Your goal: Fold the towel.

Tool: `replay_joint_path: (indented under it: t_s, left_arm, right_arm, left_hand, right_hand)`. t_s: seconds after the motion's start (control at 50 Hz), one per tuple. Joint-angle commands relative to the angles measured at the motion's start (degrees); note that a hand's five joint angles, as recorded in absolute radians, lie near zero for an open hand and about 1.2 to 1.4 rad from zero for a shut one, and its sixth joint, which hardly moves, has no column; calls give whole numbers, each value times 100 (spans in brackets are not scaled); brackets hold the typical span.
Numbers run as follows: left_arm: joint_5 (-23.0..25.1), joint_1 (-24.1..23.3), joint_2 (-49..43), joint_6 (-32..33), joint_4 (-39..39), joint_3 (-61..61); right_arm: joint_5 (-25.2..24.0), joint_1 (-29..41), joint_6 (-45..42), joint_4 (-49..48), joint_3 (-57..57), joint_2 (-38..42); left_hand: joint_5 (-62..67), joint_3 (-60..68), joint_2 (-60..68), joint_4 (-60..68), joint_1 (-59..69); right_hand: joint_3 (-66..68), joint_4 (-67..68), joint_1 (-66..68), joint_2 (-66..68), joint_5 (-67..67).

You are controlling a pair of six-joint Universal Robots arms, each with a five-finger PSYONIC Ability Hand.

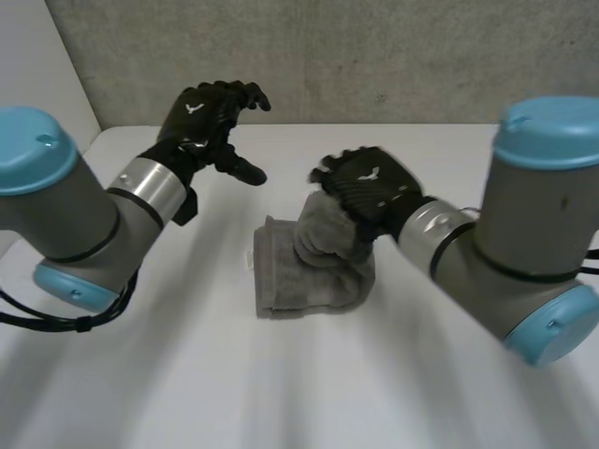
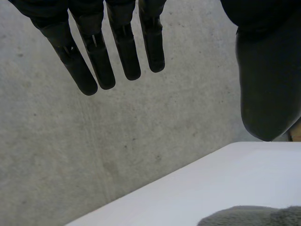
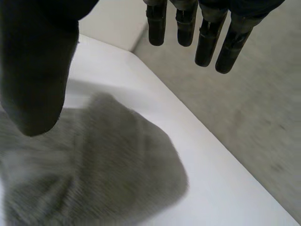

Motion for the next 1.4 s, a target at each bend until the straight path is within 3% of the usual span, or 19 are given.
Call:
replay_joint_path:
  t_s: [0.02,0.12,0.26,0.38,0.58,0.62,0.66,0.7,0.92,1.22,1.4]
  left_arm:
    - [-151,-191,-295,-46,7,29]
    - [-125,-594,-725,-2,-89,38]
    - [-116,-727,-1173,199,-169,283]
    - [-116,-920,-1560,613,-379,556]
    - [-125,-1008,-1763,684,-485,574]
    - [-116,-1008,-1781,684,-485,574]
    - [-125,-1008,-1781,692,-485,574]
    - [-151,-1008,-1755,684,-494,574]
    - [-160,-806,-825,701,-371,-416]
    - [-169,-577,337,736,710,-2528]
    - [-178,-551,215,1684,1158,-3011]
  right_arm:
    - [195,-637,329,5,207,24]
    - [354,-1051,453,-171,639,-2]
    - [327,-1394,418,-742,1253,-28]
    - [327,-1403,427,-769,1315,-28]
    - [319,-1350,418,-918,1377,-20]
    - [319,-1350,409,-935,1394,-20]
    - [319,-1341,409,-953,1412,-11]
    - [310,-1333,409,-980,1421,-2]
    - [292,-1306,427,-1059,1473,24]
    - [301,-323,479,-971,860,234]
    - [327,47,937,-795,234,771]
  left_hand:
    - [59,-3,-26,-163,-101]
    - [244,182,159,23,84]
    - [880,818,795,658,720]
    - [1254,1192,1169,1032,1094]
    - [1270,1208,1185,1048,1110]
    - [1556,1494,1471,1335,1396]
    - [4350,4288,4265,4128,4190]
    - [4830,4768,4745,4608,4670]
    - [4834,4772,4749,4612,4674]
    - [4834,4772,4749,4612,4674]
    - [4834,4772,4749,4612,4674]
  right_hand:
    - [-394,-439,-359,-385,-346]
    - [-394,-439,-359,-385,-346]
    - [-394,-439,-359,-385,-346]
    - [-394,-439,-359,-385,-346]
    - [-394,-439,-359,-385,-346]
    - [-394,-439,-359,-385,-346]
    - [-394,-439,-359,-385,-346]
    - [-394,-439,-359,-385,-346]
    - [-394,-439,-359,-385,-346]
    - [-394,-439,-359,-385,-346]
    - [-394,-439,-359,-385,-346]
